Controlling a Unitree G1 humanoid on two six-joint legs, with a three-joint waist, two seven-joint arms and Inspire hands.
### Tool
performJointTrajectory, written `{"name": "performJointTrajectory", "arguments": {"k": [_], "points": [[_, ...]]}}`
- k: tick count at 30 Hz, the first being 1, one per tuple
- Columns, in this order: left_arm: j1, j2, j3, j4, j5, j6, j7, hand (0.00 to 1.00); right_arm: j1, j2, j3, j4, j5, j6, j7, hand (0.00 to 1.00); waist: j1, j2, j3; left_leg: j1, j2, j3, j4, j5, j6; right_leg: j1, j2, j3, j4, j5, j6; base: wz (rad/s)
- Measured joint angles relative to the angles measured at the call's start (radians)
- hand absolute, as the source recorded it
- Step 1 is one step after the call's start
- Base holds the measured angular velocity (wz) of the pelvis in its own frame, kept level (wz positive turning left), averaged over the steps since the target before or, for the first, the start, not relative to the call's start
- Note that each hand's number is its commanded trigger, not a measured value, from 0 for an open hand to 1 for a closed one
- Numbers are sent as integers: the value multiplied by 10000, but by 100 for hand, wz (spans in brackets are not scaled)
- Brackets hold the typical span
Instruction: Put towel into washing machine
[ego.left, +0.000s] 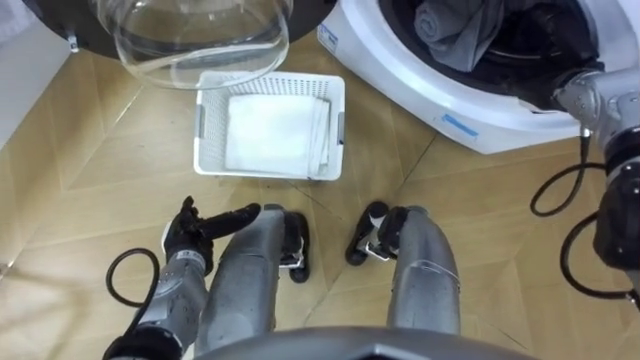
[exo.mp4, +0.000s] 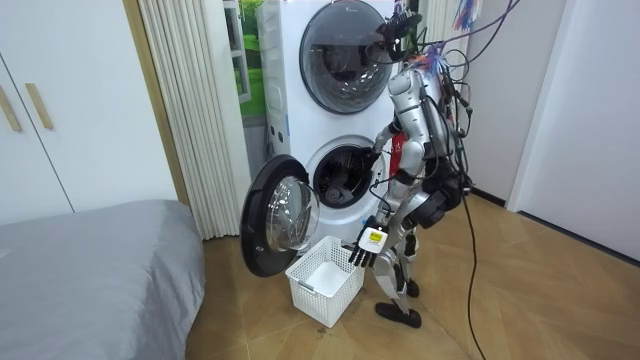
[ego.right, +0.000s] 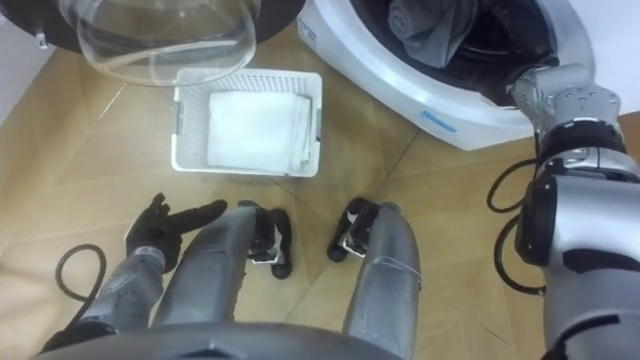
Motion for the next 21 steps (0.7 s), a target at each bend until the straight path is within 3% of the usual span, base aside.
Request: {"name": "performJointTrajectory", "arguments": {"k": [2,4,8,10,11,13,18,21], "points": [[-7,10,9,5,-9,7,-32,0,391,0,2,-3,-3,-154,402,0,167,78,-2,297,34,-10,-239,13,-22,315,104,-42,-277,41,7,-8],[-184,55,3,462,216,-7,-191,0,1055,117,70,-9,-102,-549,1089,0,502,209,2,817,172,-21,-749,96,-96,903,392,-122,-973,273,15,-19],[-212,271,-26,1384,914,-64,-410,0,2504,664,655,46,-1002,-1440,2122,0,498,320,-21,1894,244,-142,-1893,321,-241,2104,778,-383,-2244,567,136,-4],[-267,439,-13,2051,1598,-95,-482,0,3616,889,1147,134,-2438,-2050,2573,0,498,387,-63,2550,336,-163,-2471,371,-321,2792,1076,-399,-2905,681,227,-10],[-264,469,-15,2193,1770,-111,-483,0,3904,906,1291,172,-2855,-2181,2665,0,493,439,-93,2660,376,-161,-2573,372,-327,2924,1167,-393,-3050,716,252,-17],[-243,588,-8,2680,2301,-154,-571,0,4801,1110,1821,624,-4855,-2668,2866,0,434,644,-187,3085,512,-144,-2878,413,-400,3463,1412,-370,-3702,875,303,-22],[-430,761,-24,3350,2819,-447,-608,0,5776,1751,3223,1325,-7575,-2772,3148,0,421,828,-215,4406,552,-37,-3940,550,-628,4543,1815,-142,-4704,1052,332,-27],[-368,758,-14,3504,3329,-467,-624,0,6093,2090,3510,1363,-8627,-2842,3337,0,399,1010,-299,5110,550,-33,-4634,644,-776,5119,1999,-87,-5187,1113,343,-5]]}}
